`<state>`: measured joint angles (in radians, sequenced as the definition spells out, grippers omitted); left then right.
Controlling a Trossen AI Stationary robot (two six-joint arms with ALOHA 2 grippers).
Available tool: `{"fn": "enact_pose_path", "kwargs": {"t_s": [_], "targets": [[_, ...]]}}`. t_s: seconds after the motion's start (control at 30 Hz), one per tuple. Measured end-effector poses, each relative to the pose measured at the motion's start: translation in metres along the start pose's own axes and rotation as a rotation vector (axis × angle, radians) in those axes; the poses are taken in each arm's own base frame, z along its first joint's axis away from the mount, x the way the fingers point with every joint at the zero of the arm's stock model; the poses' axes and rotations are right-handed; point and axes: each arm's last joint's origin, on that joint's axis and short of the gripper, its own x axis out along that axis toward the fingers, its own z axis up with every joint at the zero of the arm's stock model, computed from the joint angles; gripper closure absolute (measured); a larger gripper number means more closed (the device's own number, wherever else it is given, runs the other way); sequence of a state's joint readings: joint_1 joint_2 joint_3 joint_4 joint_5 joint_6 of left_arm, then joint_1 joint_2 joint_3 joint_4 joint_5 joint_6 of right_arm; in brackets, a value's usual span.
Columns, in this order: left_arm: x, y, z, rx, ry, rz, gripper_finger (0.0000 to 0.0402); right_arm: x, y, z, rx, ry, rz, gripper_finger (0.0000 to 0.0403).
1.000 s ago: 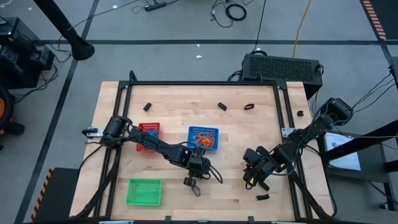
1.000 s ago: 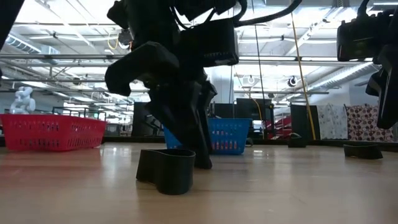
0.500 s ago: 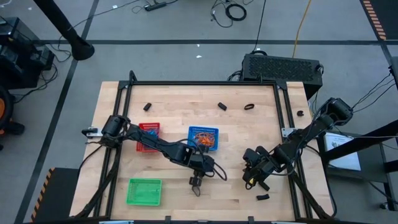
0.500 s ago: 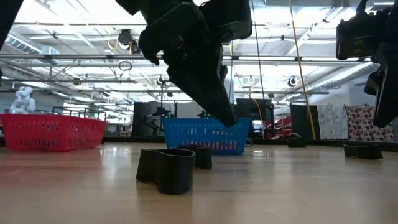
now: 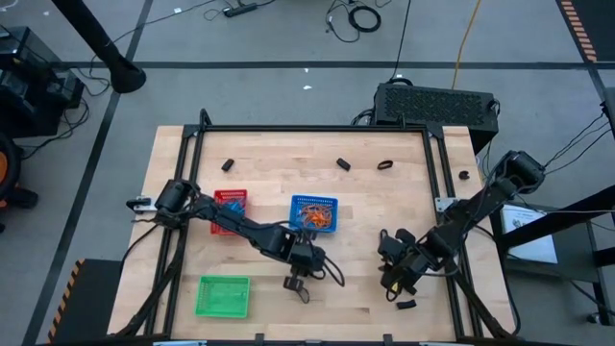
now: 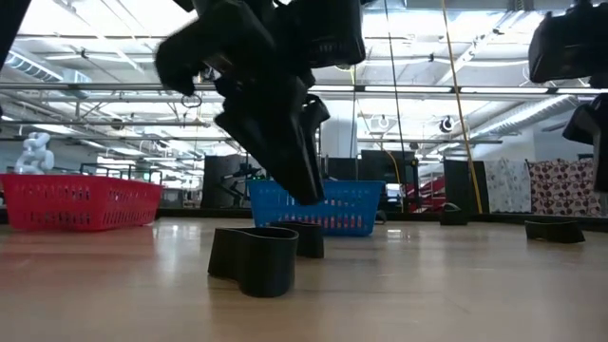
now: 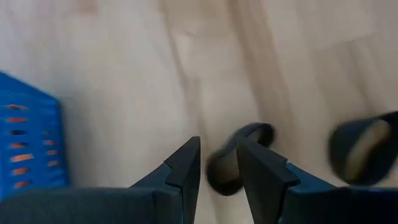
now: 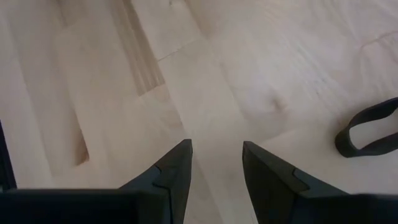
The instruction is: Sort rubber bands into baskets
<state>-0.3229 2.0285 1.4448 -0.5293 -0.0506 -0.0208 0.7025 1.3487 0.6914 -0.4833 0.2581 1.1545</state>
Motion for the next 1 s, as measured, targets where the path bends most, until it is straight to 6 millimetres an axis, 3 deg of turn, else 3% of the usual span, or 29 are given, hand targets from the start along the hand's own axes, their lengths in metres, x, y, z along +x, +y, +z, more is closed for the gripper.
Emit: {"fn": "enact_pose_path", "kwargs": {"t_s": [0.37, 0.8, 0.9, 1.0], "targets": [[0.0, 0.004, 0.0, -0.007, 0.004, 0.016, 0.0288, -0.002, 0.003, -0.008, -0.045, 0.013, 0.01, 0.0268], [0.024, 0.004, -0.019, -0.002, 0.061, 0.063, 0.0291, -0.002, 0.003, -0.008, 0.061, 0.006, 0.01, 0.0268], [0.024, 0.003, -0.021, 0.003, 0.076, 0.029, 0.0314, -0.002, 0.004, -0.008, 0.106, 0.004, 0.012, 0.0268], [0.023, 0.0, -0.021, 0.007, 0.078, 0.021, 0.0369, -0.002, 0.003, -0.007, 0.144, -0.008, 0.009, 0.0268]]}}
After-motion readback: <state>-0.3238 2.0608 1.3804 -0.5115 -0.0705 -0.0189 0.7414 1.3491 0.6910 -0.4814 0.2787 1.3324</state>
